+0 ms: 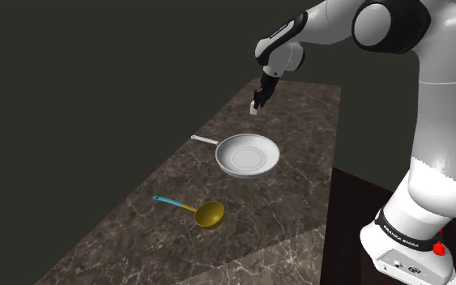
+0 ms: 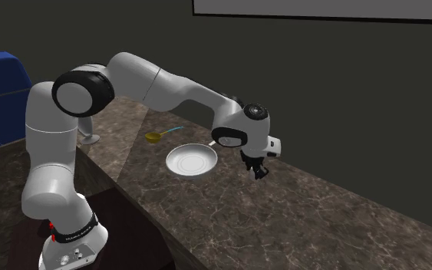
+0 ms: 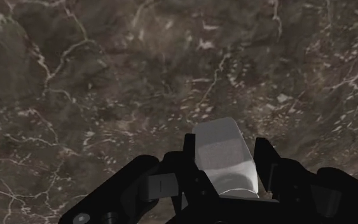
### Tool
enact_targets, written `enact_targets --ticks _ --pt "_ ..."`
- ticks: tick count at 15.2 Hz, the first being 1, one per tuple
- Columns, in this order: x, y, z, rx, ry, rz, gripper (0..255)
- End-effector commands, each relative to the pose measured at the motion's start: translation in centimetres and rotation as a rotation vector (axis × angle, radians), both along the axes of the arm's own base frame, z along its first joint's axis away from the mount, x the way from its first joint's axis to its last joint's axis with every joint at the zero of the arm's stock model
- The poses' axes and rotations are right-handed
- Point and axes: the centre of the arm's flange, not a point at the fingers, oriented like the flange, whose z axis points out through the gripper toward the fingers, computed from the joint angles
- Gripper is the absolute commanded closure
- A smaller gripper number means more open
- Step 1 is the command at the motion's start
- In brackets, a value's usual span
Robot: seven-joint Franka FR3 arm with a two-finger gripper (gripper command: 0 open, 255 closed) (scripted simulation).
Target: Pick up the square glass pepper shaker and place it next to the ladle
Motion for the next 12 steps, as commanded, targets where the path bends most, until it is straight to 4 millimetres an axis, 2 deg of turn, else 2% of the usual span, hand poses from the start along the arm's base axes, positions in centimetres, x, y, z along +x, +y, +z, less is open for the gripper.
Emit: enact_targets --ticks 1,12 --pt "-0.1 0.0 1.0 0.0 0.0 0.0 255" --pt "-0.1 0.0 6.9 0.0 0.0 0.0 255"
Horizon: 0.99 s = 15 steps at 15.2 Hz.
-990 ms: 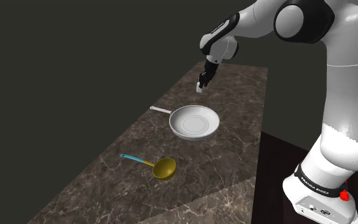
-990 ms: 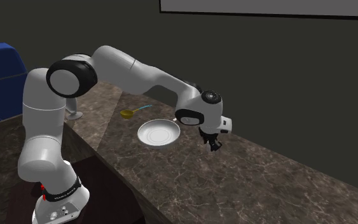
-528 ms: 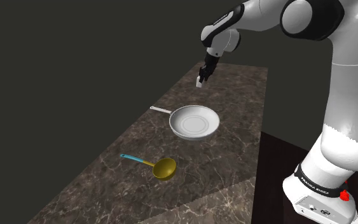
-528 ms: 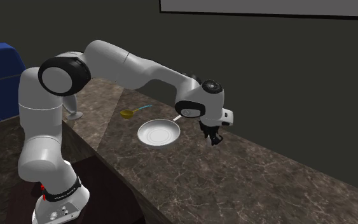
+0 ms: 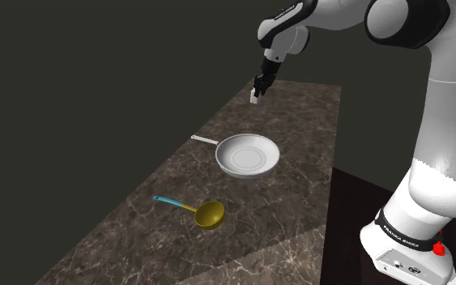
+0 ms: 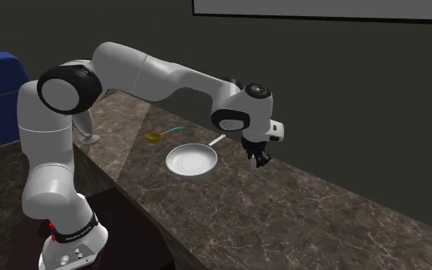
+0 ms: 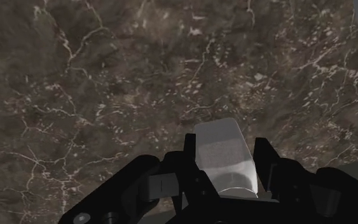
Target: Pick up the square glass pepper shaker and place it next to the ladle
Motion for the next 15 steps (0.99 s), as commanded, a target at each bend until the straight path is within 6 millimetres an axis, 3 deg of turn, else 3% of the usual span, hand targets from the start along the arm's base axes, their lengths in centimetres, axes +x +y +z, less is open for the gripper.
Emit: enact_targets --ticks 1,13,15 --pt "0.0 0.0 1.1 0.0 0.0 0.0 255" --pt "0.0 0.0 7.1 0.0 0.0 0.0 255" --pt "-1.2 2.3 7.1 0.0 0.0 0.0 255"
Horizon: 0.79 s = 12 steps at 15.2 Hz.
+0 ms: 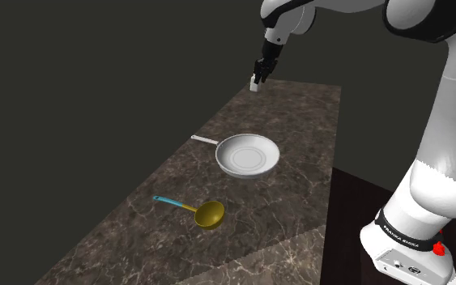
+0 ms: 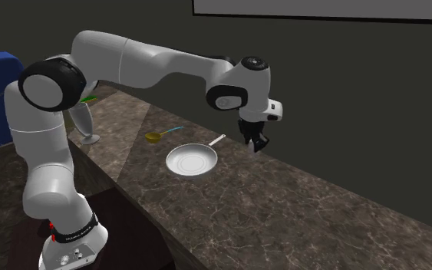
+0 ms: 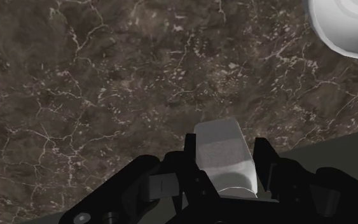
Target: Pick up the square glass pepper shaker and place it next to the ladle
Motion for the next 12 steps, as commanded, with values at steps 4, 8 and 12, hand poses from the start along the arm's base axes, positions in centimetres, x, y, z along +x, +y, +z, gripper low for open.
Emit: enact_targets --ticks 4,8,12 --pt "-2.9 5.6 0.1 0.0 0.0 0.0 255" --pt "-5.5 10.2 0.2 0.0 0.0 0.0 255" --pt "-8.0 14.8 0.2 0.0 0.0 0.0 255"
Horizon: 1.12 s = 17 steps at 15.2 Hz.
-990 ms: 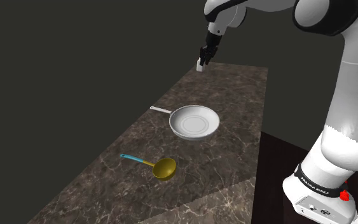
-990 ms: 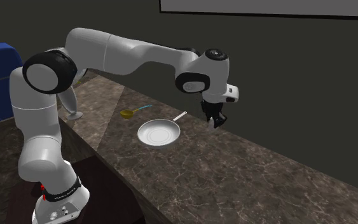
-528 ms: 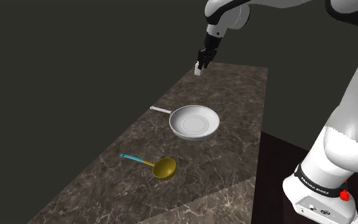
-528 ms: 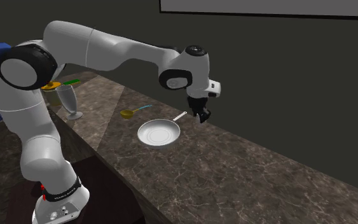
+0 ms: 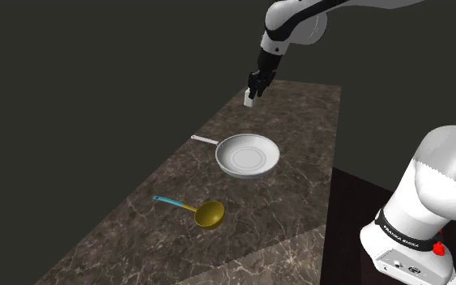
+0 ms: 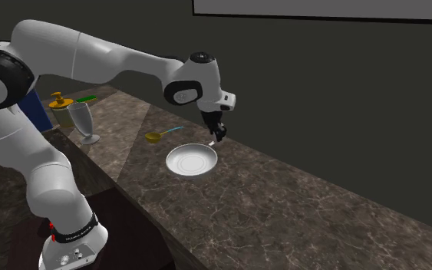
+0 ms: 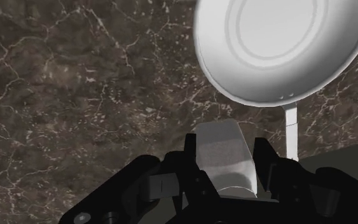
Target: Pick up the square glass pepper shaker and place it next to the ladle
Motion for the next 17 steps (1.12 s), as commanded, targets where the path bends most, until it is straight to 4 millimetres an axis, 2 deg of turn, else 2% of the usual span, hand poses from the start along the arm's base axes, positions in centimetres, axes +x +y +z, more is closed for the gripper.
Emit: enact_targets --ticks 1,17 --pt "-1.2 2.3 0.2 0.0 0.0 -0.002 255" --pt "-11.4 20.8 0.3 0.0 0.0 -0.002 255"
